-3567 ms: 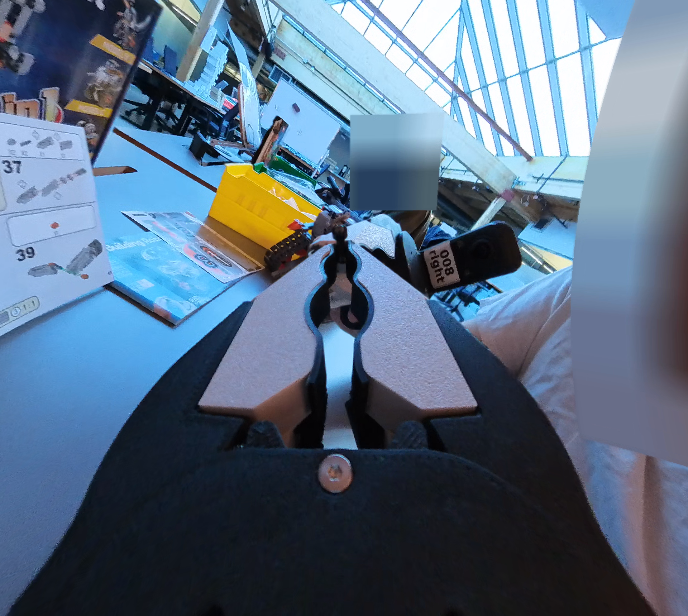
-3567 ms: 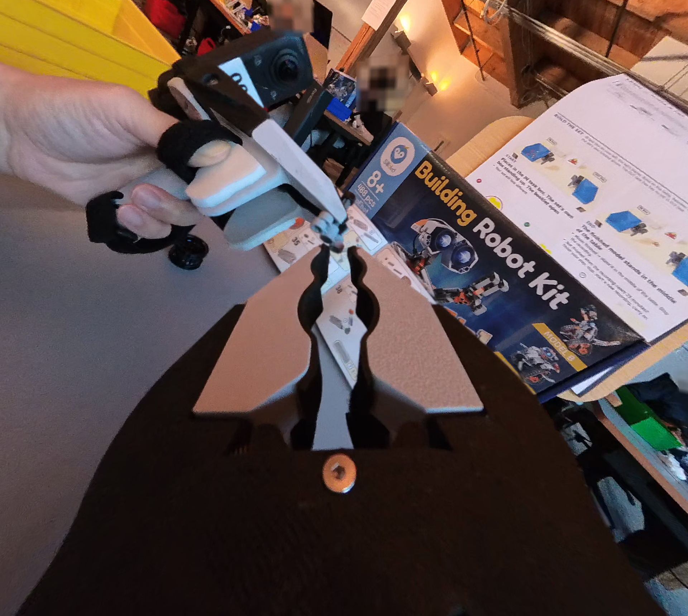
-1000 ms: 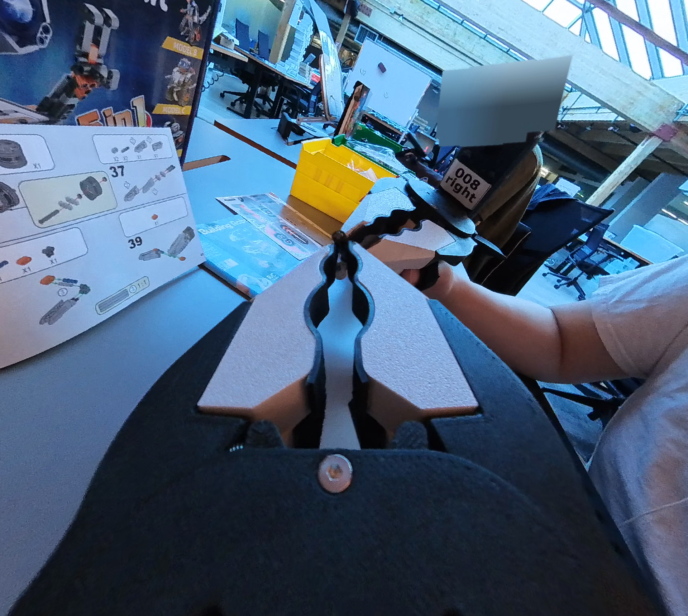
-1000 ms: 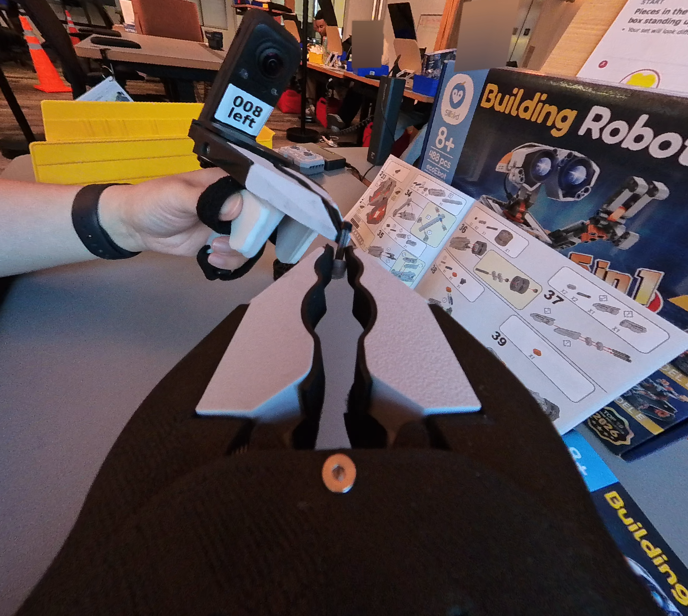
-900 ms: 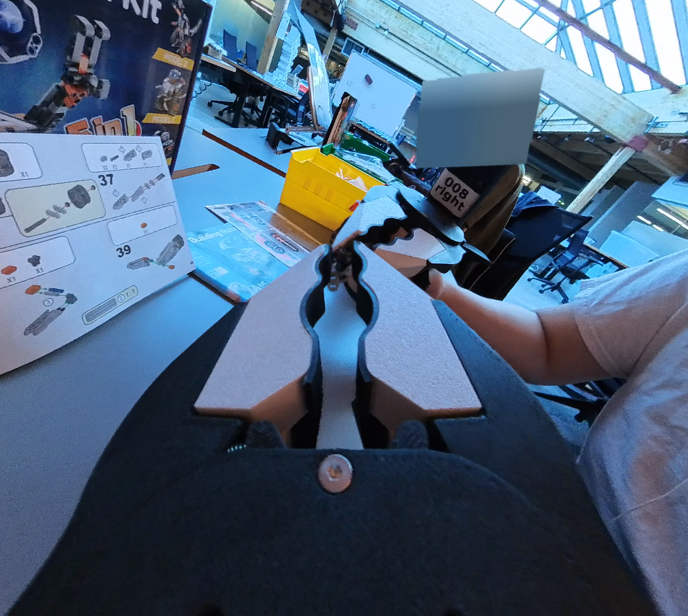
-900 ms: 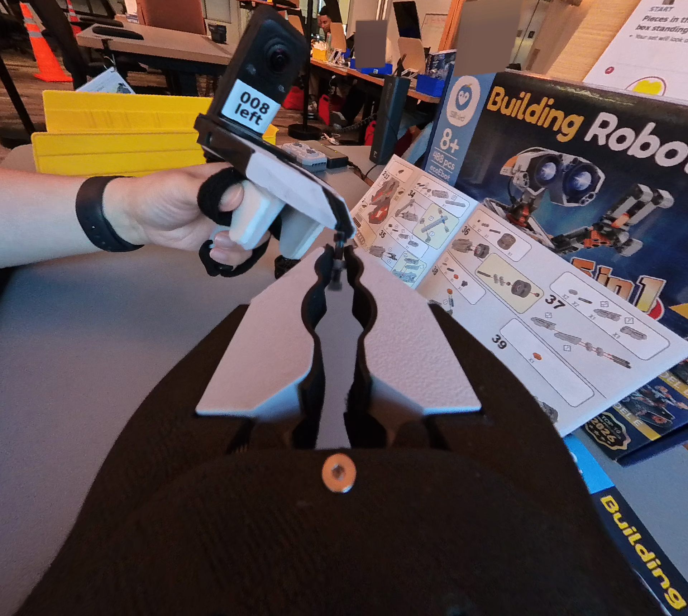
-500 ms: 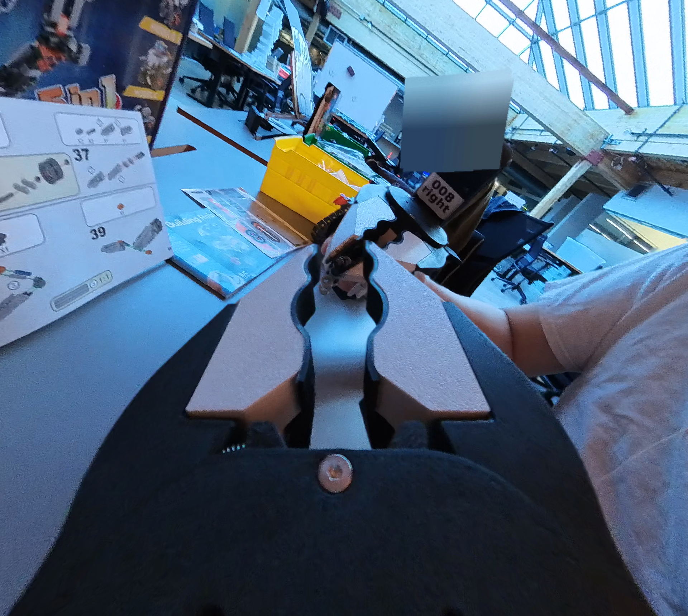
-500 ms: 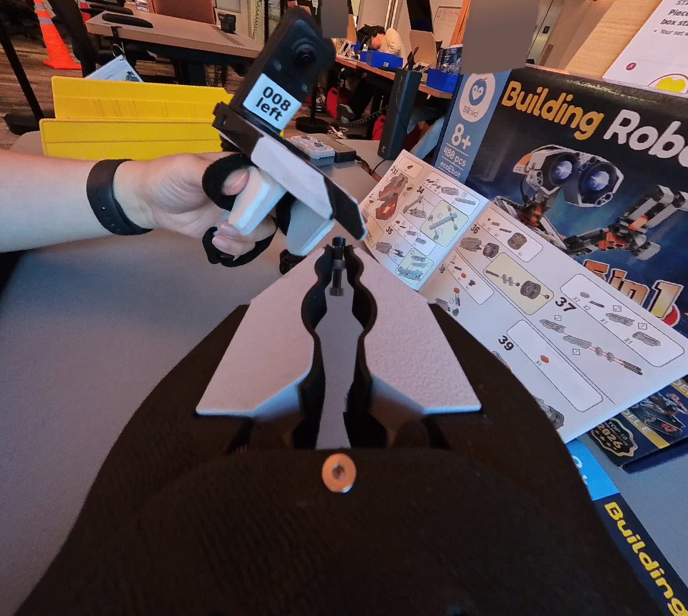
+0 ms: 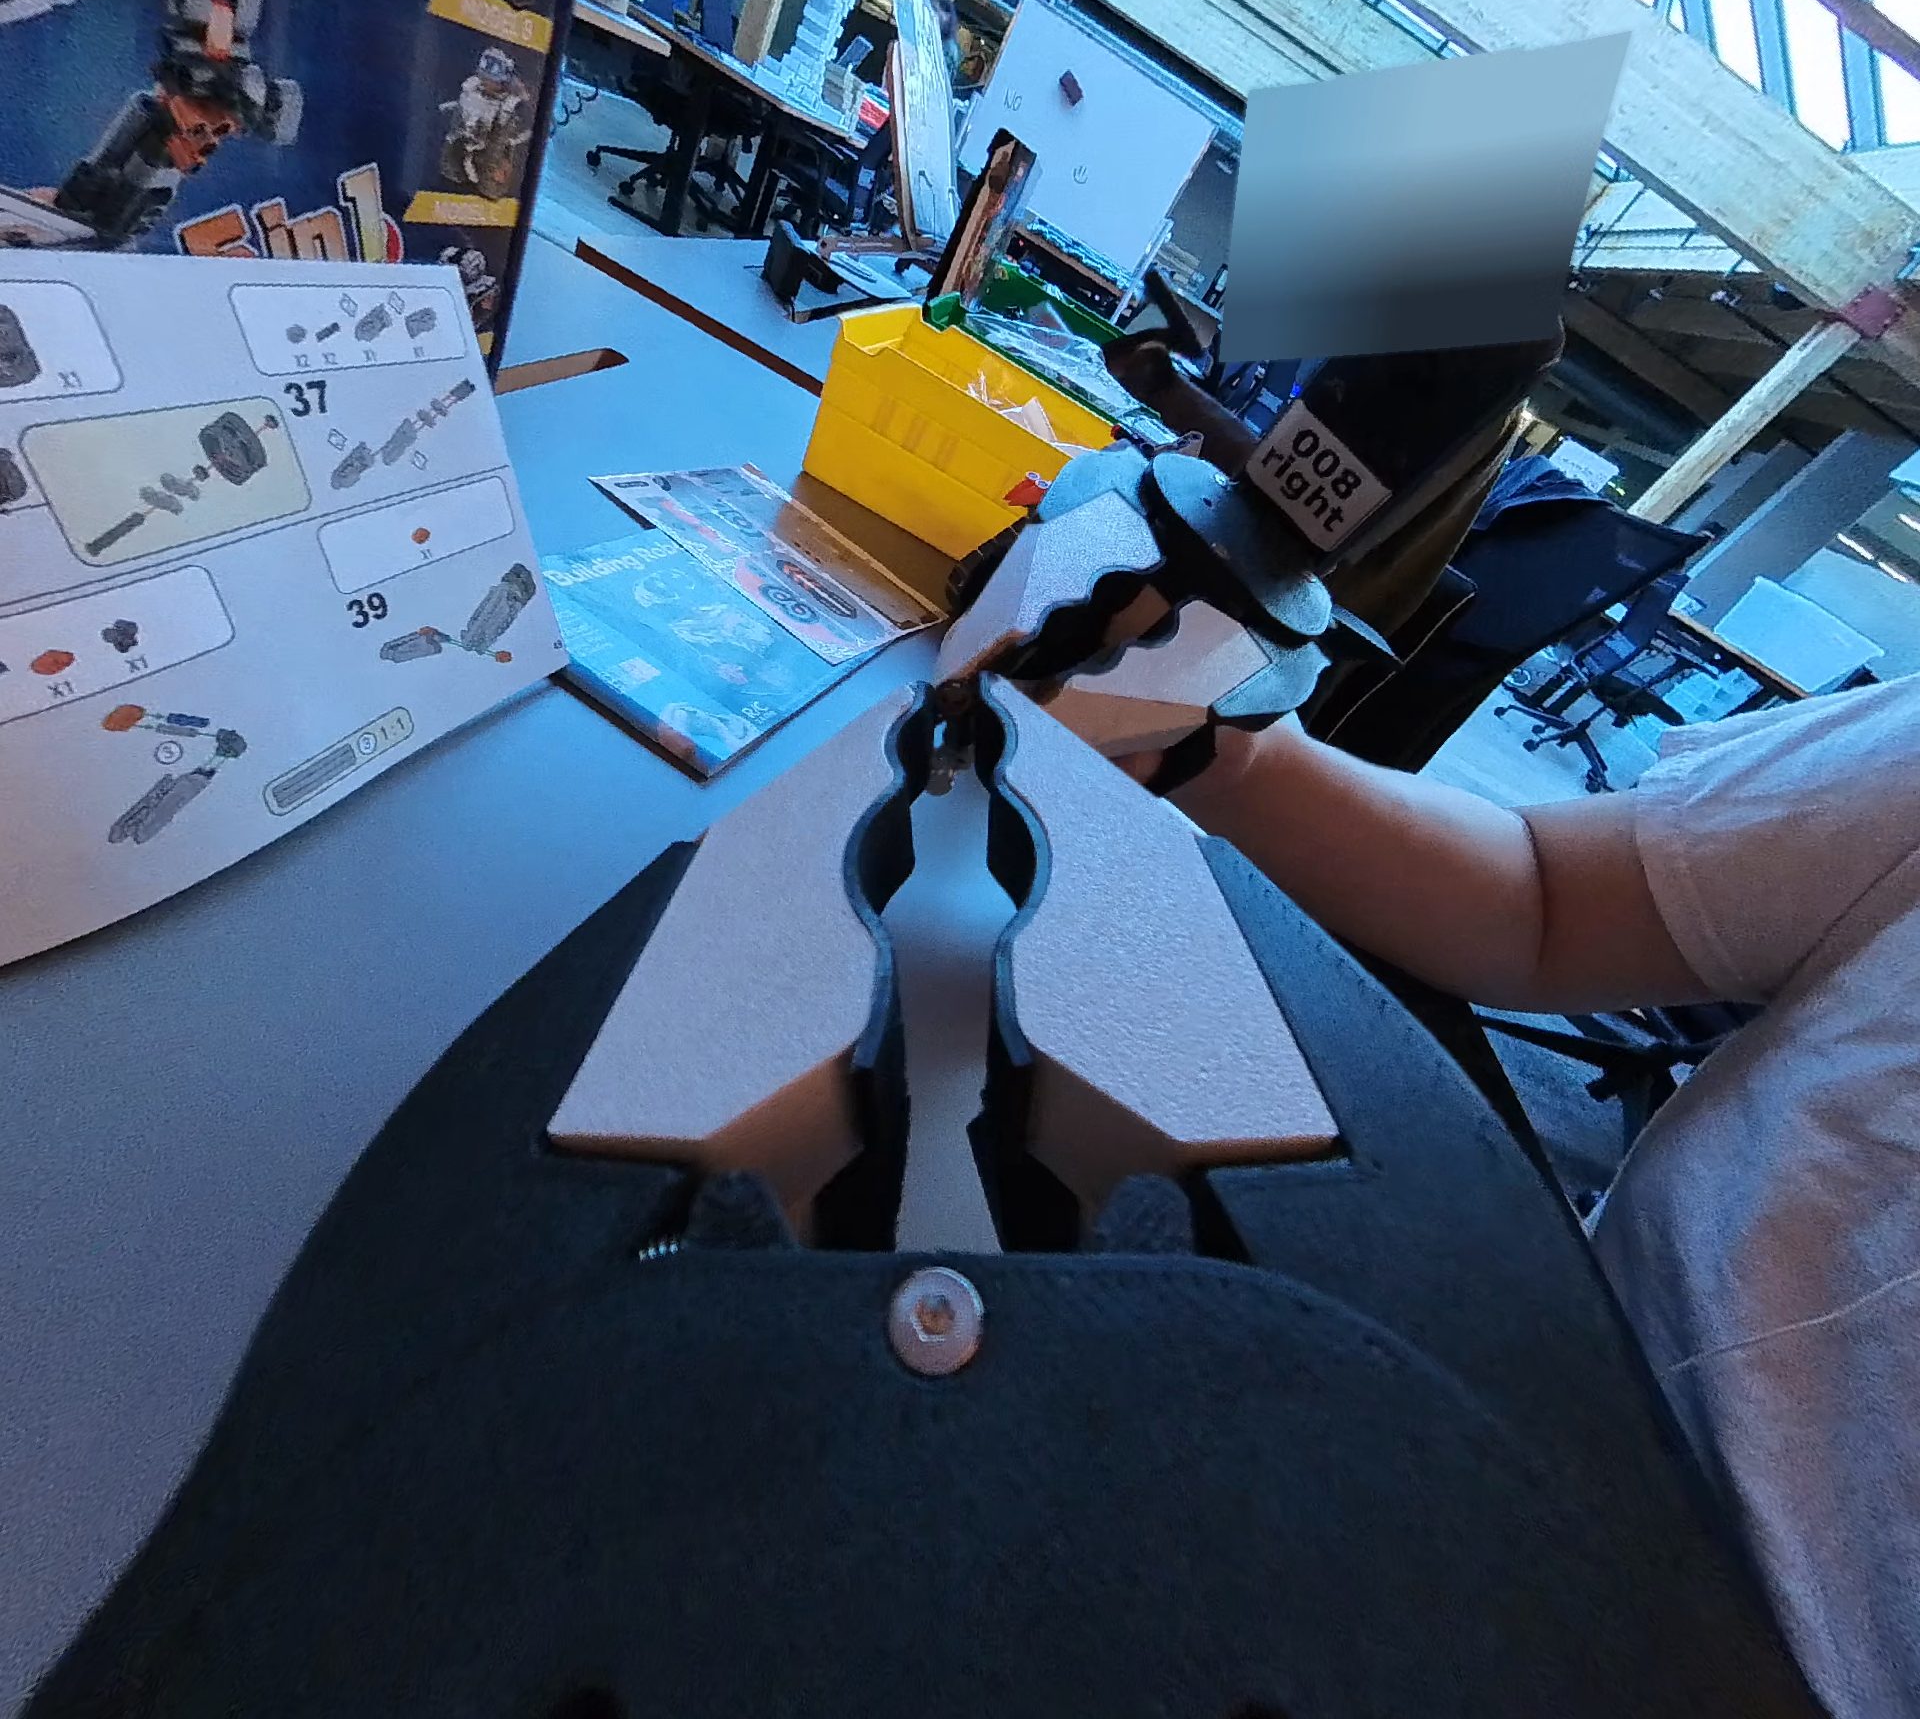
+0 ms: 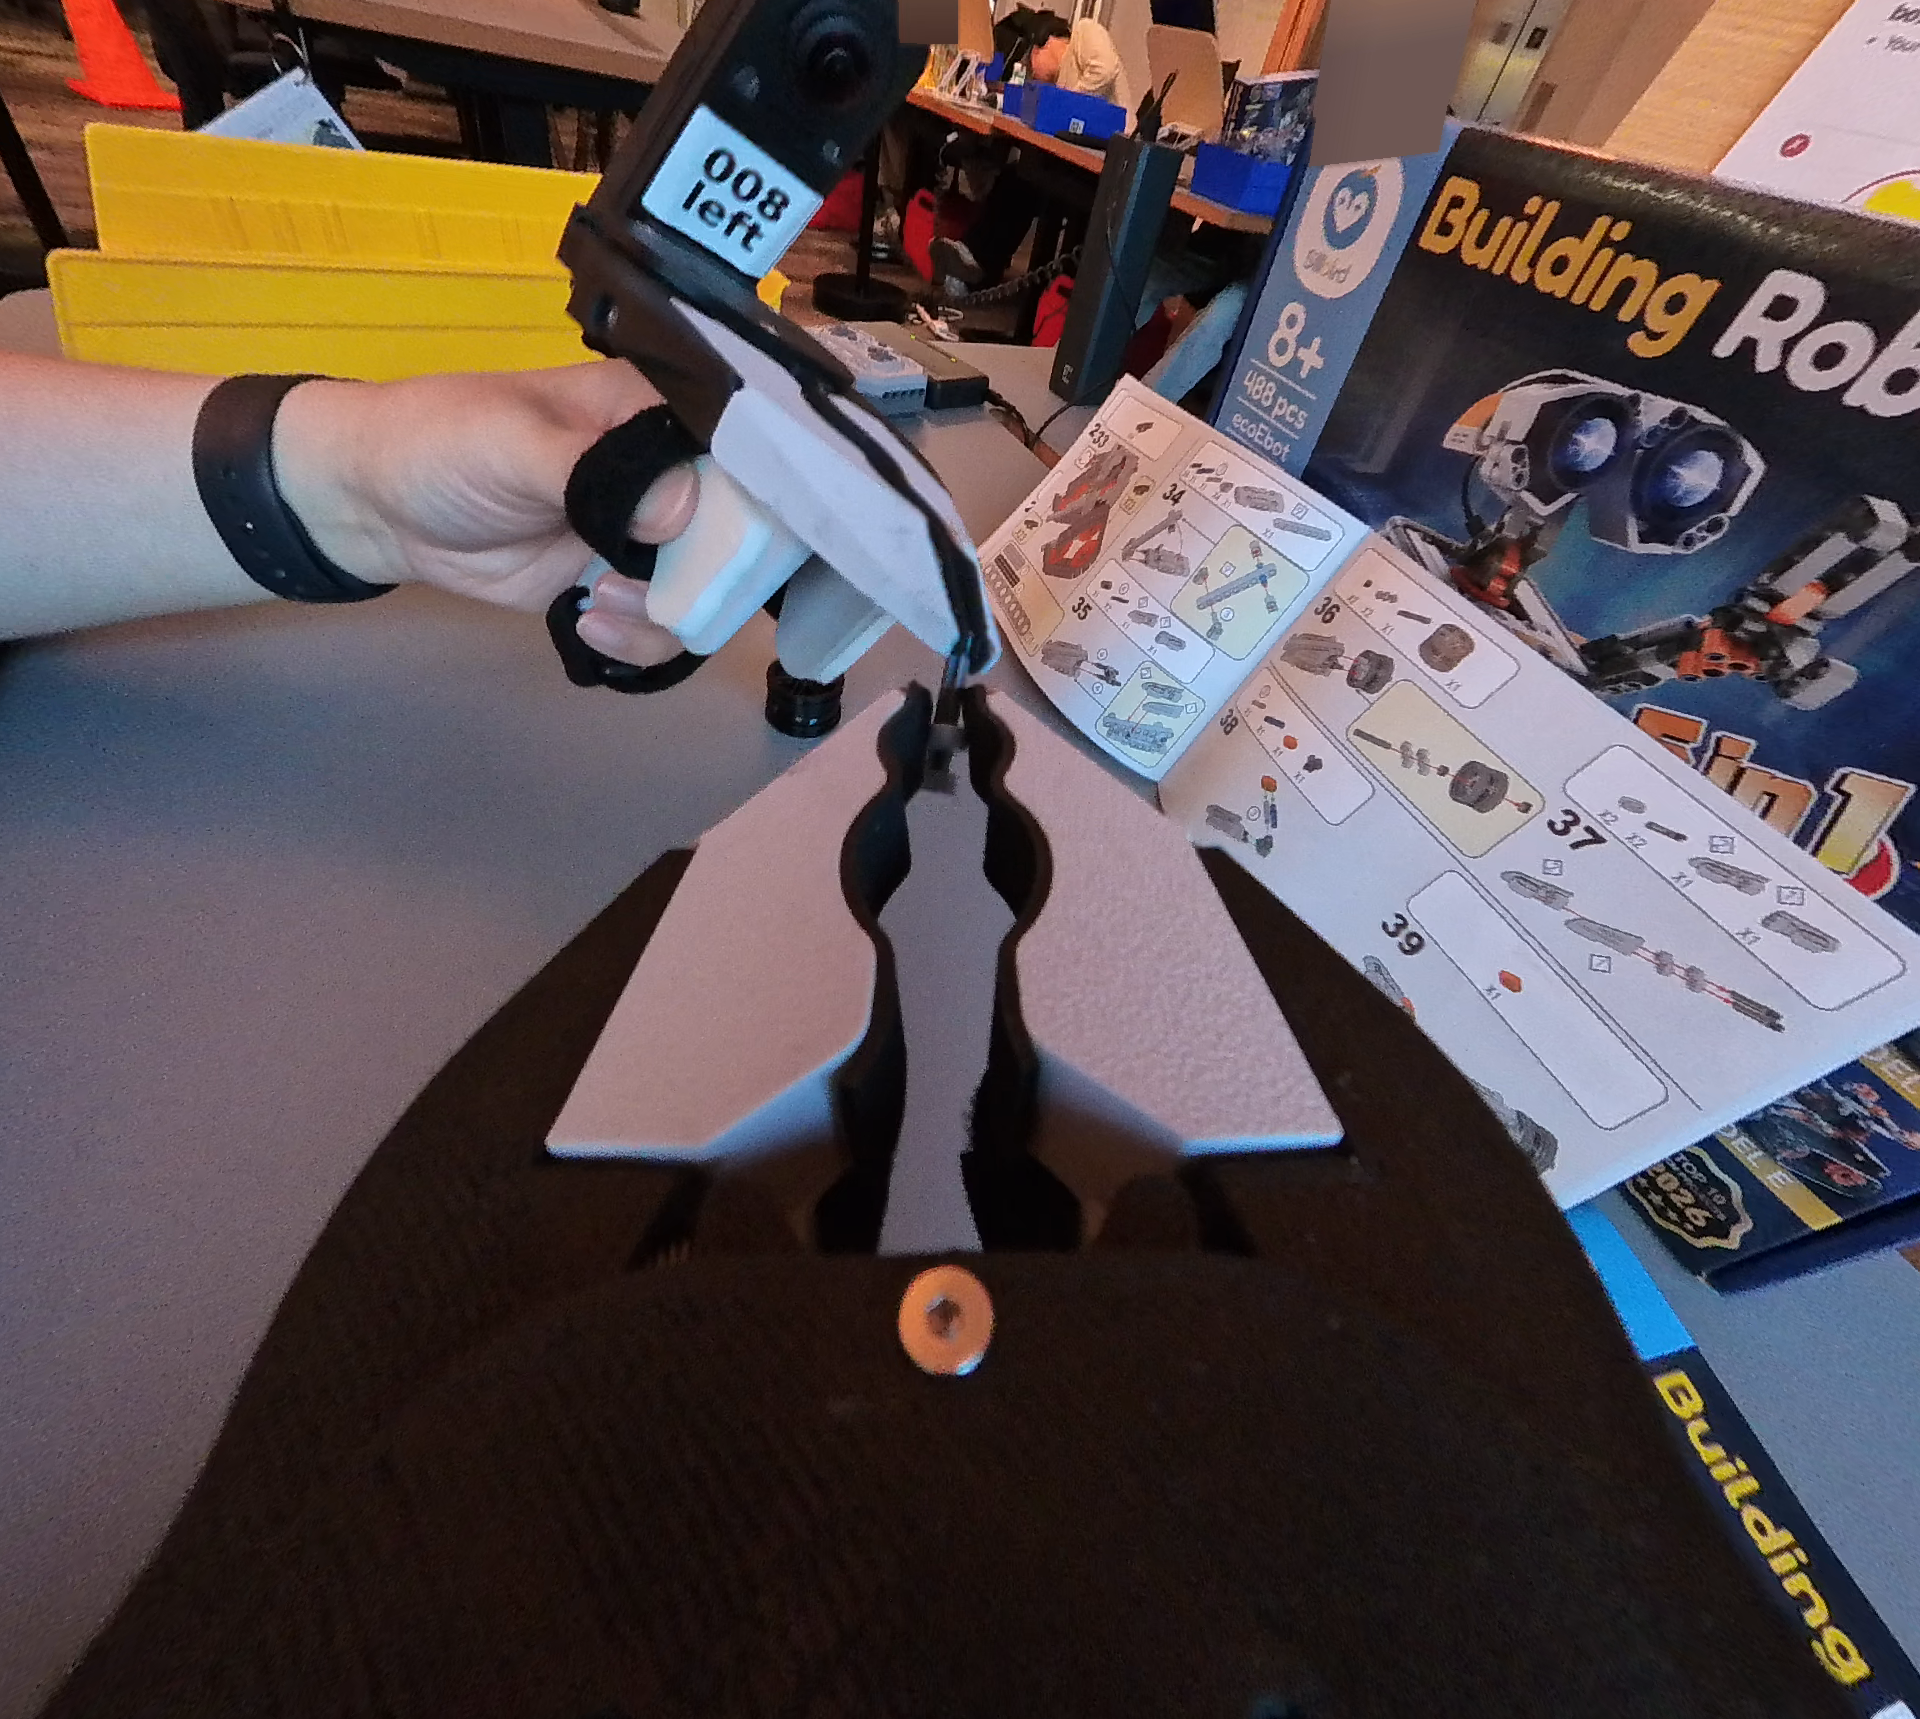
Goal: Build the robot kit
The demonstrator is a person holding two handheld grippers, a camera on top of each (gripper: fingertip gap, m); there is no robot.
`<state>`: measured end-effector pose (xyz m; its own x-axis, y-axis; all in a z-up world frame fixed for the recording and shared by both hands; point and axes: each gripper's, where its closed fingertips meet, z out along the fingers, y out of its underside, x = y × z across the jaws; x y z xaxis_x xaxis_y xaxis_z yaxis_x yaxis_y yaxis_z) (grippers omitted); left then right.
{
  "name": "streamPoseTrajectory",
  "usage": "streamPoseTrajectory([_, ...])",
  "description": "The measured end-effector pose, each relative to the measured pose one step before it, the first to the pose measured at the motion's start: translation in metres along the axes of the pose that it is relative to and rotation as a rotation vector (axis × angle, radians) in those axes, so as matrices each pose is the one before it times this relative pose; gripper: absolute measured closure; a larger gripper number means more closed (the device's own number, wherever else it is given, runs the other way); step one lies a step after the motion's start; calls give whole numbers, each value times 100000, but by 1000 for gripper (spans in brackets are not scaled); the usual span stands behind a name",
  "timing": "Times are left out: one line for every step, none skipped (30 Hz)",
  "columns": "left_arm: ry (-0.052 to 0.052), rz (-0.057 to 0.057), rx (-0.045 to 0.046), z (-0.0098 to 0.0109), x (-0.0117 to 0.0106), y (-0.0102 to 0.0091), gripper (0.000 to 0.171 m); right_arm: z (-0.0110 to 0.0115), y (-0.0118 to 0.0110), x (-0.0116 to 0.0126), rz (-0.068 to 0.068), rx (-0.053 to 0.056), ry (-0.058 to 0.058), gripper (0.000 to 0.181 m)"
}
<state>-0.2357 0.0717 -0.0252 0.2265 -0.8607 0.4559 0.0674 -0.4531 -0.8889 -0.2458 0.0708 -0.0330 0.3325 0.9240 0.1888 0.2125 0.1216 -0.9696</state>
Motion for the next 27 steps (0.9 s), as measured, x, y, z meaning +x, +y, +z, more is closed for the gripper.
streamPoseTrajectory([-287,-346,-380,-106,-98,-8,167,58,205,-28,-727,-1220,-51,175])
streamPoseTrajectory([-495,-192,-264,-103,-121,-15,167,39,183,9,-1176,-1113,295,175])
streamPoseTrajectory([-218,-99,-259,-58,-65,6,167,16,35,-82,-1557,-363,-102,173])
streamPoseTrajectory([197,-290,-434,-18,-4,55,167,29,-1,-98,-1153,-238,-177,167])
streamPoseTrajectory([47,-441,-1077,42,-26,154,167,21,-31,-75,-161,-148,-200,160])
streamPoseTrajectory([-253,30,-1560,75,-48,242,167,10,-130,-153,934,274,-991,157])
streamPoseTrajectory([-231,637,-1252,88,-8,217,167,-4,-212,-148,1603,961,-1074,157])
streamPoseTrajectory([-367,831,-998,108,-3,175,167,-22,-136,-8,1819,810,-383,158])
streamPoseTrajectory([-408,780,-882,101,16,135,167,-1,17,10,1387,-139,-360,160])
streamPoseTrajectory([-241,578,-594,76,29,97,167,11,243,26,724,-1502,-413,166])
streamPoseTrajectory([-238,287,-388,40,5,63,167,39,326,130,486,-2034,465,168])
streamPoseTrajectory([-210,-19,-58,17,-27,17,167,35,264,156,175,-1521,777,172])
streamPoseTrajectory([63,-192,47,-1,-2,-7,167,43,181,43,28,-933,183,177])
streamPoseTrajectory([-322,-207,-251,2,-67,48,167,52,142,18,178,-701,-22,178])
streamPoseTrajectory([-534,80,-302,4,-97,64,167,37,113,72,290,-691,368,178])
streamPoseTrajectory([-476,264,47,1,-77,20,167,27,8,68,440,-75,484,178])
streamPoseTrajectory([-192,249,250,-10,-19,-30,167,7,-19,29,527,-77,261,178])
streamPoseTrajectory([218,520,849,-26,40,-117,167,-49,-185,71,245,763,617,179])
streamPoseTrajectory([1095,946,2075,-85,198,-307,167,-92,-401,-31,-59,2168,183,179])
streamPoseTrajectory([1767,828,2908,-111,302,-399,167,-158,-461,-43,-181,2395,20,179])
streamPoseTrajectory([1308,-356,3351,-136,172,-472,163,-132,-242,4,-134,1105,173,179])
streamPoseTrajectory([835,-1085,2682,-170,33,-405,160,-103,-127,46,-433,465,306,179])
streamPoseTrajectory([1212,-977,1529,-200,47,-249,163,-96,-173,55,-638,910,599,179])
streamPoseTrajectory([1055,-962,1089,-188,18,-197,165,-77,-177,12,-413,839,300,179])
streamPoseTrajectory([1397,-862,1072,-161,114,-195,165,-27,-105,-93,-43,352,-570,179])
streamPoseTrajectory([1275,-544,553,-88,148,-119,167,7,17,-39,97,-299,-245,179])
streamPoseTrajectory([377,337,-722,-22,83,52,171,-4,12,-5,-487,-80,108,179])
